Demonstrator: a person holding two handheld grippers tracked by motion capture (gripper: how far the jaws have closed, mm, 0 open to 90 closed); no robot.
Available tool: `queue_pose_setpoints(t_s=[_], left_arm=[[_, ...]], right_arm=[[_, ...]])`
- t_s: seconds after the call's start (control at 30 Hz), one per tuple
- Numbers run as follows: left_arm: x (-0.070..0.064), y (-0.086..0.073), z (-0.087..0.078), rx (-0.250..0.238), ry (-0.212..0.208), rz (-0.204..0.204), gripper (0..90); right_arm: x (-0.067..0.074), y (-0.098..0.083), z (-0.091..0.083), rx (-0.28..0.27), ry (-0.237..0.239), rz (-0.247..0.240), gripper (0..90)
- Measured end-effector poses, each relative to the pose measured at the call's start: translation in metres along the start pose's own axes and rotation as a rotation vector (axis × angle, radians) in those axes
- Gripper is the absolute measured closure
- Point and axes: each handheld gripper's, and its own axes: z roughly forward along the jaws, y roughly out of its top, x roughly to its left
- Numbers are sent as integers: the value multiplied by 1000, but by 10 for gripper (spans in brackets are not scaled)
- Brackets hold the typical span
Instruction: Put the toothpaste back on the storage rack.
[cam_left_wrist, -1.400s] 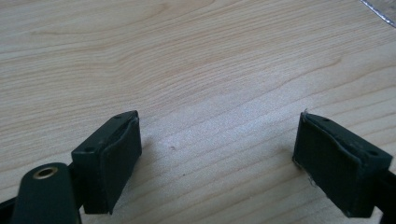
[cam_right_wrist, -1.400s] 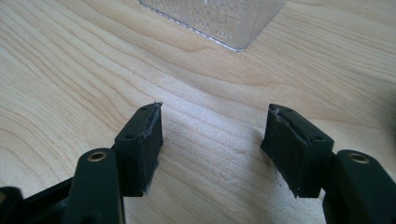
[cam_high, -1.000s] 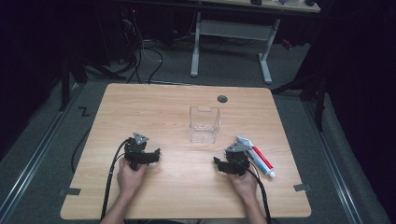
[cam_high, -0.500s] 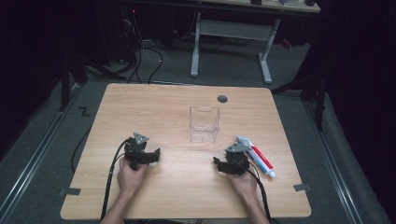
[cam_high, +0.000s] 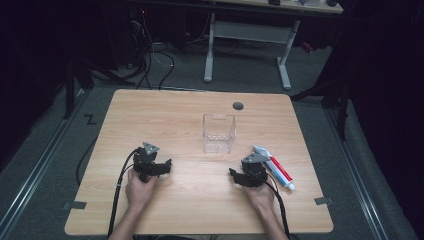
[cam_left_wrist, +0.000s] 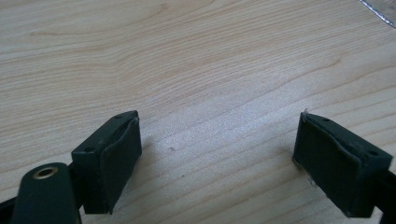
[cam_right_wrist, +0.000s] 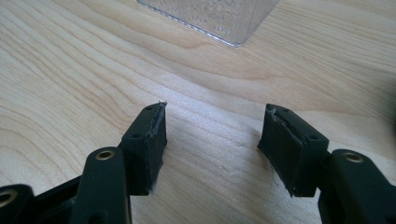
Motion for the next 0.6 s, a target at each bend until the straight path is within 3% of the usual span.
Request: queue_pose_setpoints(t_s=[0.37, 0.6], left_arm=[[0, 0, 0, 0, 0, 0, 154], [0, 0, 0, 0, 0, 0, 154]], right_arm=[[-4, -7, -11, -49, 0, 39, 429], [-5, -7, -14, -51, -3, 41, 443]])
